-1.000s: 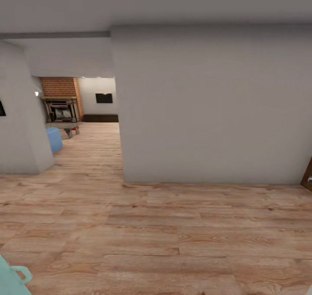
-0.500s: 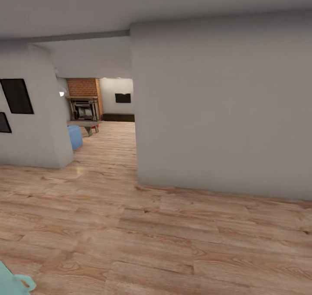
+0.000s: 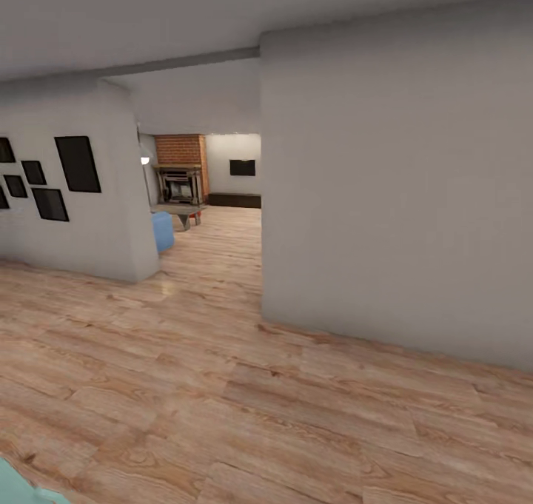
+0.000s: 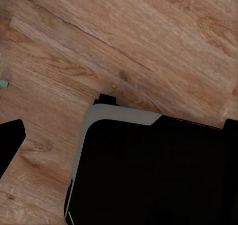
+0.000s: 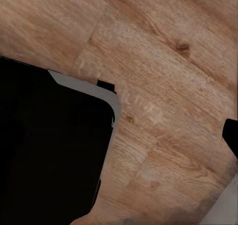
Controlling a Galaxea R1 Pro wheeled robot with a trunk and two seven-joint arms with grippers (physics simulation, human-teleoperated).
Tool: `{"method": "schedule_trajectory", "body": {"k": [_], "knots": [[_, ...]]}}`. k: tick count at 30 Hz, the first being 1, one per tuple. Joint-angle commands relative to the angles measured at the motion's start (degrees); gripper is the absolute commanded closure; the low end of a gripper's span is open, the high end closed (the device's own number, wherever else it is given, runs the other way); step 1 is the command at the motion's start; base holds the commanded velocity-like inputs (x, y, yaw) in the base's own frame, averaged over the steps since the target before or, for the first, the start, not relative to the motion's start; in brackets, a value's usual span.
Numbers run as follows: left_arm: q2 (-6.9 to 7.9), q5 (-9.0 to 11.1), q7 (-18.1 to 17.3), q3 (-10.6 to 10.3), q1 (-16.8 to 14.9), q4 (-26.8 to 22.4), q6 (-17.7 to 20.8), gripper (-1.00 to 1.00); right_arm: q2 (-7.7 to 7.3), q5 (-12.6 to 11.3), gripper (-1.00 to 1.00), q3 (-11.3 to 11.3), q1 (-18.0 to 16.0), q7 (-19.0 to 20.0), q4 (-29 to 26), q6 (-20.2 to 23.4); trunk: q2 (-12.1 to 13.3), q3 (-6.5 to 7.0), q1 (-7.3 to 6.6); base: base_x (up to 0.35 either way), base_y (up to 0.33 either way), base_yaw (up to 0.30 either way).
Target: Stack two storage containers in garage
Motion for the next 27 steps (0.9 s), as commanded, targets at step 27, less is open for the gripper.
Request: {"method": "schedule_trajectory", "body": {"k": [27], "knots": [[-0.01,0.2,-0.1,0.4,0.0,0.1,-0.1,-1.0,-0.09,0.4,-1.0,-0.8,-0.1,-0.1,0.2,-0.6,0.0,-0.02,0.05,0.302,-0.122,0.128]]}}
